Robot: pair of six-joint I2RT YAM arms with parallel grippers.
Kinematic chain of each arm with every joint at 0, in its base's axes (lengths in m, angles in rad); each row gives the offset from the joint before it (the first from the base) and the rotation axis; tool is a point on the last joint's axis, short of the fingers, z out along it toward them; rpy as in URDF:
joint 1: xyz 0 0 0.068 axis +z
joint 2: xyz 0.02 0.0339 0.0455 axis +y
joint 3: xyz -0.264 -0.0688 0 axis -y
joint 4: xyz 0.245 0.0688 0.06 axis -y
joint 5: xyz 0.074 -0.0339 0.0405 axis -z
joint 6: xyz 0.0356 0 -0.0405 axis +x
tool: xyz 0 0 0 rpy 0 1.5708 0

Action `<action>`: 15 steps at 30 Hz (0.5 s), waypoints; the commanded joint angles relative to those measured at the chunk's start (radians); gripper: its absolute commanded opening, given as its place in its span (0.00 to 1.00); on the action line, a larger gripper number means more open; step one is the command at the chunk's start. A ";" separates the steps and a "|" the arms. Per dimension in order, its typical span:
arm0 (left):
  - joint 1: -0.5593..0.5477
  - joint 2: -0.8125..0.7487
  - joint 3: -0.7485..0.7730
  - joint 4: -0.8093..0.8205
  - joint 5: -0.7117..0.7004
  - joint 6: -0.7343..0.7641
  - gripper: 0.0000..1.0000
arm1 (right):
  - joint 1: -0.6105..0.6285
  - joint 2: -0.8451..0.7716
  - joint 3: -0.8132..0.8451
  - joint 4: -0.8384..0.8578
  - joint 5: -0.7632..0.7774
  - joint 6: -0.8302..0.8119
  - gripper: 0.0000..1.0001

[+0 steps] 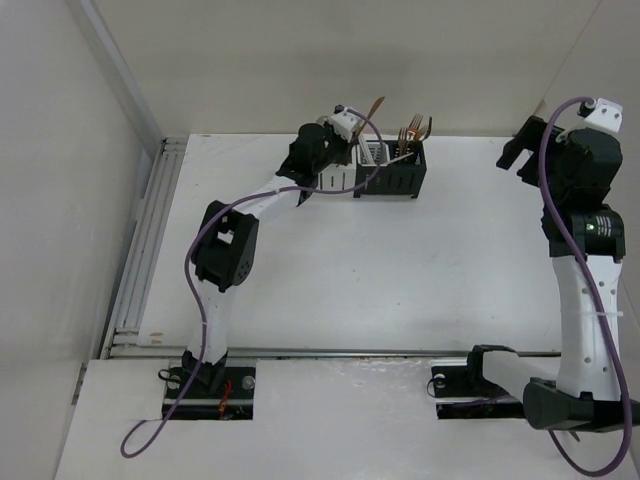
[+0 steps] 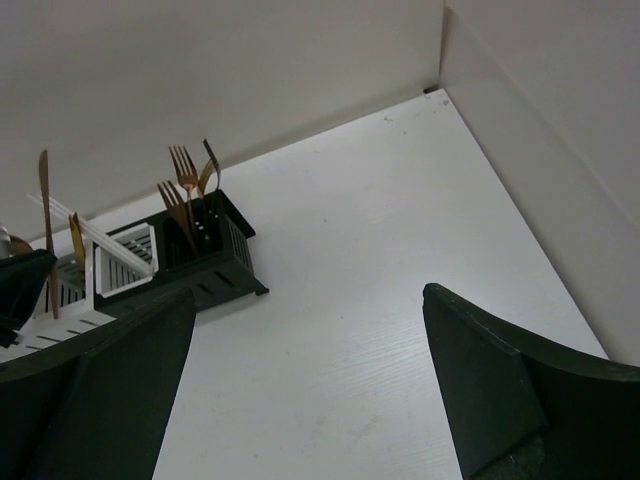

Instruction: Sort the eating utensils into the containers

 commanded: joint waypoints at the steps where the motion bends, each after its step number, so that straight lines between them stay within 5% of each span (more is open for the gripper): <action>1: 0.022 -0.015 0.079 0.178 0.006 -0.014 0.00 | -0.008 0.010 0.079 0.062 0.019 0.009 1.00; 15: 0.053 0.018 0.062 0.264 0.071 0.021 0.00 | -0.008 0.090 0.119 0.082 -0.013 0.009 0.99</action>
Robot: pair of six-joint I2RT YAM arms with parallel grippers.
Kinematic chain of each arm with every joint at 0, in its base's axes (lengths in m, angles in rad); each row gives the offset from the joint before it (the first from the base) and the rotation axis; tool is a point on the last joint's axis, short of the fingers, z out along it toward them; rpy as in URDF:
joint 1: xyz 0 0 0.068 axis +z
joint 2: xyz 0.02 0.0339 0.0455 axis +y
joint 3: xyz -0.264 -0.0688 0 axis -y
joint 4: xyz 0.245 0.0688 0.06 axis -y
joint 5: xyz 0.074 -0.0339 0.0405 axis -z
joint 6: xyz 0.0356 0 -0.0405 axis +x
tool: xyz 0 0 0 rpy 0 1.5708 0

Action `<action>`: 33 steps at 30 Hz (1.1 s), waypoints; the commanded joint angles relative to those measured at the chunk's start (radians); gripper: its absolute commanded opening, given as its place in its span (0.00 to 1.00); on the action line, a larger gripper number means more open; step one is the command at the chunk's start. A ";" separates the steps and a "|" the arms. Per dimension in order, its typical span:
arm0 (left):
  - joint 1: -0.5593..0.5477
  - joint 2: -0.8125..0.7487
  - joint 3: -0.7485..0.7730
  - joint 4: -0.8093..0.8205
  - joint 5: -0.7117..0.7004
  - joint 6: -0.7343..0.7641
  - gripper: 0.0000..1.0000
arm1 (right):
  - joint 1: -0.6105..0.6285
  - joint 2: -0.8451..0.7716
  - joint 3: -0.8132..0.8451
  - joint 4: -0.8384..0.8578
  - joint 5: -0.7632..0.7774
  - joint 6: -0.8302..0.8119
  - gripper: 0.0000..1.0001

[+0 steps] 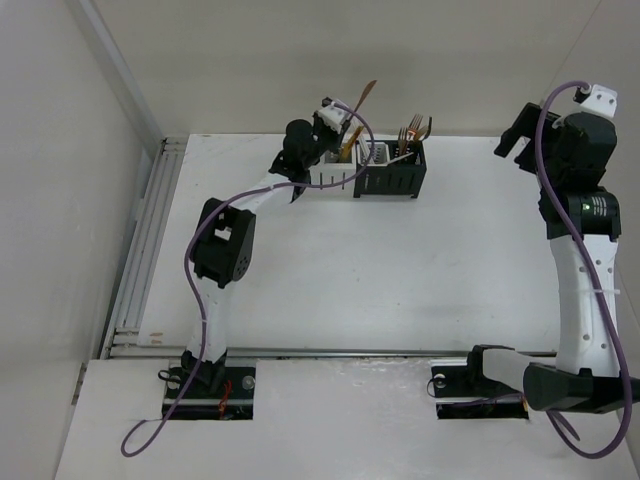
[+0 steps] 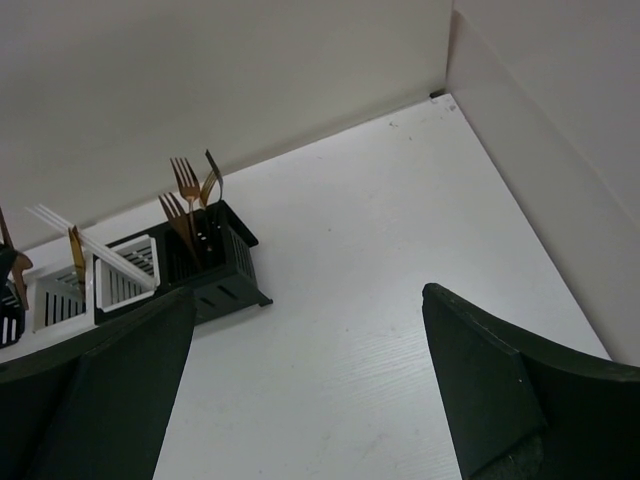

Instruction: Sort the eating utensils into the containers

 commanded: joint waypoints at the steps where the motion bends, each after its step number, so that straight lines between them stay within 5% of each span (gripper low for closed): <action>1: 0.002 -0.005 0.049 0.086 0.043 0.025 0.00 | -0.008 0.007 0.050 0.063 -0.013 0.006 0.99; 13: 0.002 0.099 0.043 0.096 0.014 0.034 0.00 | -0.008 0.026 0.082 0.052 -0.013 -0.015 0.99; 20: 0.013 -0.002 -0.042 0.086 -0.049 0.074 0.56 | -0.008 0.026 0.073 0.052 -0.043 -0.024 0.99; 27: 0.013 -0.132 -0.065 0.023 -0.058 0.033 0.71 | -0.008 0.035 0.063 0.071 -0.114 -0.058 0.99; 33: 0.004 -0.260 -0.036 -0.060 -0.217 -0.021 0.78 | -0.008 0.185 0.112 -0.055 -0.178 -0.058 1.00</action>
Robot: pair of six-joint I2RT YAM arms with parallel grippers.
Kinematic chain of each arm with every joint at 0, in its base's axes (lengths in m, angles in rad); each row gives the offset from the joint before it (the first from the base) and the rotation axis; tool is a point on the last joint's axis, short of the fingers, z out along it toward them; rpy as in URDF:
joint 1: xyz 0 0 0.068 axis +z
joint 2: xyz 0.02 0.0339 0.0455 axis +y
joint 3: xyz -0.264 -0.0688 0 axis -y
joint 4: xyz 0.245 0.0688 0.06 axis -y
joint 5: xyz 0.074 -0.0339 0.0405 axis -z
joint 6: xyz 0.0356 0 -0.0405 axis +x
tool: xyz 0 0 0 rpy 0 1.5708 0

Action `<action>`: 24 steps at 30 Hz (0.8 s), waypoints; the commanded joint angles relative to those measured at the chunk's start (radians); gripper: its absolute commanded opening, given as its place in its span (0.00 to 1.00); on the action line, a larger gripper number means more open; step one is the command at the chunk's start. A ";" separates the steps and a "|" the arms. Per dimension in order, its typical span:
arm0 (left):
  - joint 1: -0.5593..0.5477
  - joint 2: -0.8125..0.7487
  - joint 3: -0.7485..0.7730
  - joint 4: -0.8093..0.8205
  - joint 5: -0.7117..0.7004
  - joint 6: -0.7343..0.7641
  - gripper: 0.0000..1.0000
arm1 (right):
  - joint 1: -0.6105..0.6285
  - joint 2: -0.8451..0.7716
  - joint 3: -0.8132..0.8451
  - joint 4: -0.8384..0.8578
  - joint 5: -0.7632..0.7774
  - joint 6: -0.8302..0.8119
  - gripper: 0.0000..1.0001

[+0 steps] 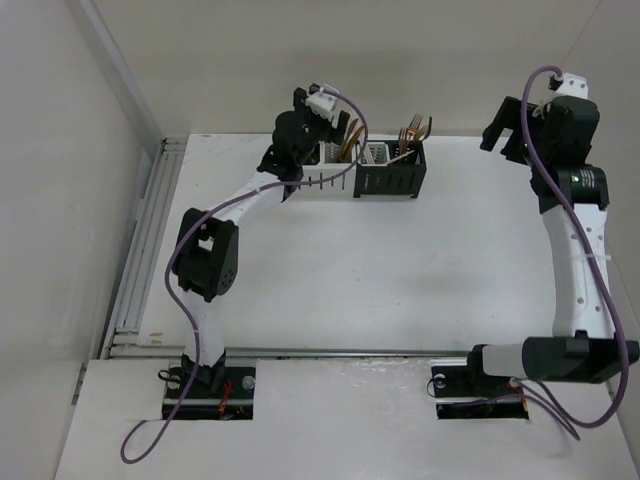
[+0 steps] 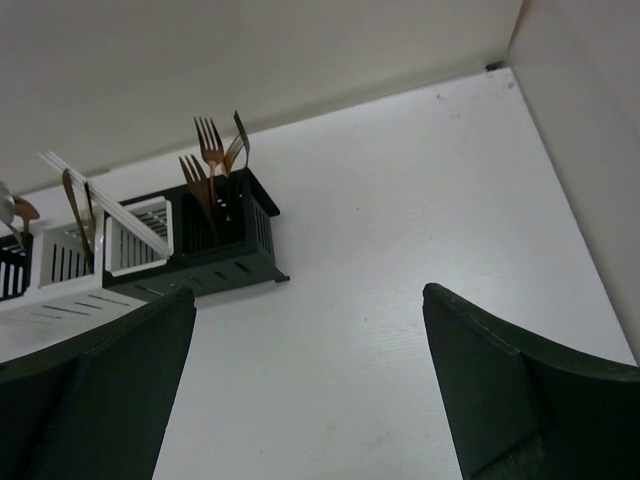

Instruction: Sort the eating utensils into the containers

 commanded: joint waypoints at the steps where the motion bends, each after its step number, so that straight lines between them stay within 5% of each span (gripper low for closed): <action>1: 0.002 -0.139 0.047 -0.034 -0.181 -0.053 0.78 | -0.007 0.095 0.048 -0.059 -0.066 -0.008 1.00; 4: 0.017 -0.174 0.120 -0.217 -0.347 -0.064 0.84 | -0.027 0.170 0.061 -0.082 -0.095 0.043 1.00; 11: 0.202 -0.305 0.119 -0.529 -0.475 -0.185 0.85 | -0.037 0.180 0.004 0.017 -0.049 0.075 1.00; 16: 0.305 -0.467 -0.086 -0.594 -0.546 -0.214 0.86 | -0.037 0.180 0.004 0.039 0.092 0.094 1.00; 24: 0.370 -0.693 -0.407 -0.603 -0.538 -0.320 0.93 | -0.046 0.170 -0.015 0.039 0.105 0.094 1.00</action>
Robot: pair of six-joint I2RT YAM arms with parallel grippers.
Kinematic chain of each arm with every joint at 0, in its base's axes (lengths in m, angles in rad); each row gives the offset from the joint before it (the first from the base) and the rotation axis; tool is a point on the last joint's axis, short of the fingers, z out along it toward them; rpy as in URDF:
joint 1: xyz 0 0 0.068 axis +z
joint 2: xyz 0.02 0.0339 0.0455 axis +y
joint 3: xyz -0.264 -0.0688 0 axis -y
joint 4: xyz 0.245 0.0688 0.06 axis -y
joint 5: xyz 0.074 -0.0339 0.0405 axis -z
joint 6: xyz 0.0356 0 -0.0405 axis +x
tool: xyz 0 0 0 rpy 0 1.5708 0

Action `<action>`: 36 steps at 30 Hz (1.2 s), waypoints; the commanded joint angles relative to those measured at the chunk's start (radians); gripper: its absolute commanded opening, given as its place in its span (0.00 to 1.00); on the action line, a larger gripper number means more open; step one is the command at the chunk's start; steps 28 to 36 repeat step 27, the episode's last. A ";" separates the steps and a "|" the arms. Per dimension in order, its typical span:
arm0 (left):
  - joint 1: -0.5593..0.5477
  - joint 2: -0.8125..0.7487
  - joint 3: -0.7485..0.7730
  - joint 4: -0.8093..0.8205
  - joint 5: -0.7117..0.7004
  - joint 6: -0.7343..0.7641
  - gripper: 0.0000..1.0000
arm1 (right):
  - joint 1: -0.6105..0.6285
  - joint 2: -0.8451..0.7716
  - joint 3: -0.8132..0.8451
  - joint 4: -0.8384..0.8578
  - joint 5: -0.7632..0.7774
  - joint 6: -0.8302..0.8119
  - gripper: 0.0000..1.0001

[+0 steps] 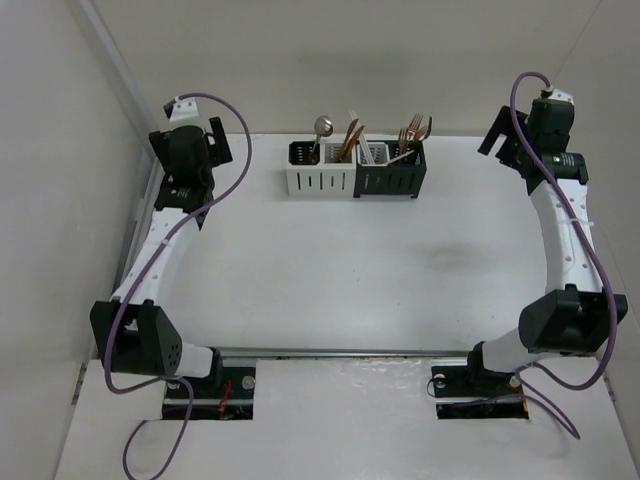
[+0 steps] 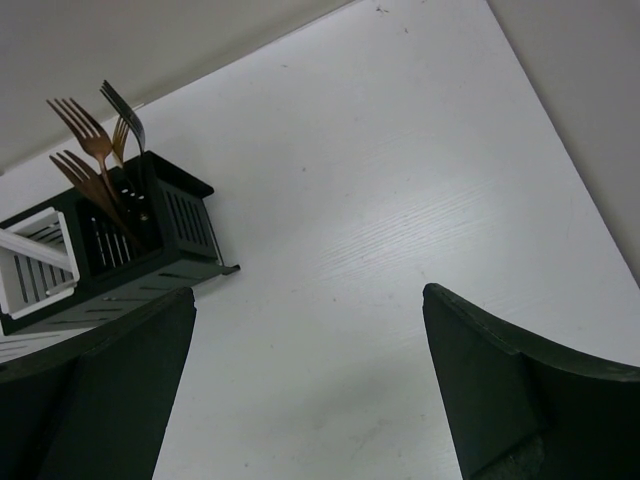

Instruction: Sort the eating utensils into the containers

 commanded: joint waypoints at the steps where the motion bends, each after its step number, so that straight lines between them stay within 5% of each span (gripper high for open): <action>1: 0.031 -0.078 -0.078 0.000 0.012 -0.068 0.93 | -0.007 -0.051 -0.015 0.050 0.022 0.012 1.00; 36: 0.031 -0.171 -0.269 0.083 0.061 -0.088 1.00 | -0.007 -0.178 -0.126 0.103 -0.114 -0.010 1.00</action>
